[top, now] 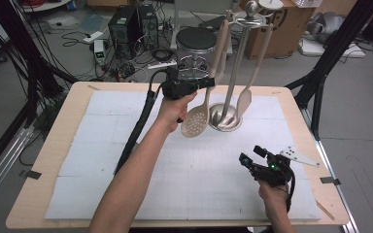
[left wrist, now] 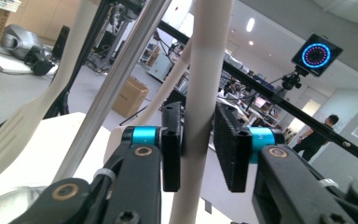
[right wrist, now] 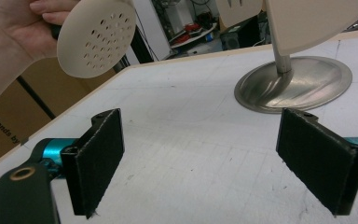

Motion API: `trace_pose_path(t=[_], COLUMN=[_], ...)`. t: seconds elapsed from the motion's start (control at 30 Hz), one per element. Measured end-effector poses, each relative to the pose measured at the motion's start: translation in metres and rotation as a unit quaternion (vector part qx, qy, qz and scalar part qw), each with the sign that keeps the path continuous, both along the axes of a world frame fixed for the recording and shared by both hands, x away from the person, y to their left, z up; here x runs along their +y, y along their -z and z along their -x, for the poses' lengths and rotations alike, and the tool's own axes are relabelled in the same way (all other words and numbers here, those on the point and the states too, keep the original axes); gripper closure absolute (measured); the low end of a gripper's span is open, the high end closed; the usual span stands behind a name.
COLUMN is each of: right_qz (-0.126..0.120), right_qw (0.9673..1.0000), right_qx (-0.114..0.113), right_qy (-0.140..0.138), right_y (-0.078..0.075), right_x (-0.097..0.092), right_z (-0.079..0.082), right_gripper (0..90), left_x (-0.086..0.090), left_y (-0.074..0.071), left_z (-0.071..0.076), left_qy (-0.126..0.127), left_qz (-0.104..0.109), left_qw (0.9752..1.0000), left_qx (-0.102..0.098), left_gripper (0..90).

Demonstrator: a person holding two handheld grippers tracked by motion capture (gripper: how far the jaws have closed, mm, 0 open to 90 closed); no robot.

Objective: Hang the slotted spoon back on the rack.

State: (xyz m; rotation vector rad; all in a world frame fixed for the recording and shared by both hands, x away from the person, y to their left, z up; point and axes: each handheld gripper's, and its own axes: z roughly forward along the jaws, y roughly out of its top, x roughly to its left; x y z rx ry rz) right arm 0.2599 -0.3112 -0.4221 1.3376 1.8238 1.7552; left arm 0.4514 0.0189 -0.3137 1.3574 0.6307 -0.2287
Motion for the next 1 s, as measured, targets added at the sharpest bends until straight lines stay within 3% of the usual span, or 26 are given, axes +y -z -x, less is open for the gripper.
trace_pose_path(t=[0.1,0.27,0.4,1.0], right_qz=[0.0,0.003,0.001,0.005], right_qw=[1.0,1.0,1.0,1.0], right_qx=[-0.001,-0.002,0.003,-0.001], right_qy=[0.0,0.0,-0.002,-0.003], right_y=[0.0003,0.0007,0.0005,0.0007], right_x=[-0.0001,0.0007,0.001,0.0012], right_z=[-0.0004,-0.0008,-0.0003,-0.0001], right_gripper=[14.5,14.5,14.5,14.5], left_x=[-0.0003,0.0016,0.0041,0.0024], left_y=[0.0005,0.0005,0.0005,0.0005], left_z=[-0.0006,-0.002,-0.0036,-0.0015], left_qy=[0.002,-0.011,-0.021,-0.018], left_qz=[0.002,0.001,0.0,-0.018], left_qw=[1.0,0.9999,0.9997,0.9997], left_qx=[0.001,0.013,0.015,0.007], left_gripper=[73.0,58.6,53.0,52.4])
